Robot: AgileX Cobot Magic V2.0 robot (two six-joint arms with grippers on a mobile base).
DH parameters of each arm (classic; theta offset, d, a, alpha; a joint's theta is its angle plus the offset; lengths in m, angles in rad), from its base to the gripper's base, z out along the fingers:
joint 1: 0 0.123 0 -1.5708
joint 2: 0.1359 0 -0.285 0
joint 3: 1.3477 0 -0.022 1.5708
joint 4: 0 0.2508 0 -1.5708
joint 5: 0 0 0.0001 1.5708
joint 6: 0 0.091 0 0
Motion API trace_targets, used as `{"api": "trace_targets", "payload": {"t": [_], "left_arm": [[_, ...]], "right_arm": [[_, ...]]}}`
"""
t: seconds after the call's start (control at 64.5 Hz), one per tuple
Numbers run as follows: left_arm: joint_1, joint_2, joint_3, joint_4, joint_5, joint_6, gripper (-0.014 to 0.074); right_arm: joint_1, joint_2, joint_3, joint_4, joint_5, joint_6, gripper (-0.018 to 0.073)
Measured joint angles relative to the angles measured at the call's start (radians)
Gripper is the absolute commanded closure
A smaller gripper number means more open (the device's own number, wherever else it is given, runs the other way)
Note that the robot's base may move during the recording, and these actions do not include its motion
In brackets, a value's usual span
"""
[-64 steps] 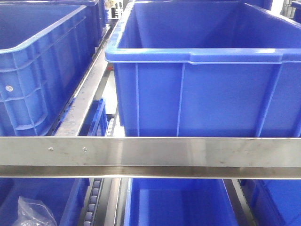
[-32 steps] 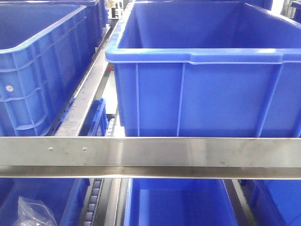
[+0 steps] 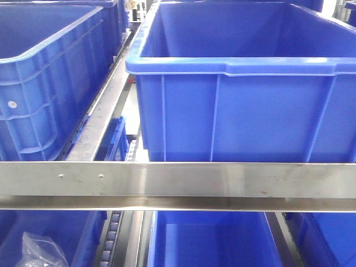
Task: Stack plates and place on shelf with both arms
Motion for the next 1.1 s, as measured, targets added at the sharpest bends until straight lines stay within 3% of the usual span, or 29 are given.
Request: {"api": "trace_targets", "payload": {"t": [0.962,1.101], "left_arm": [[-0.002,0.0,0.0,0.0,0.0,0.0,0.0508],[0.012,-0.086,0.019,0.032,0.0,0.002,0.0508]], "right_arm": [[0.0,0.0,0.0,0.0,0.014,0.001,0.0511],[0.0,0.0,0.0,0.0,0.014,0.001,0.0511]]}}
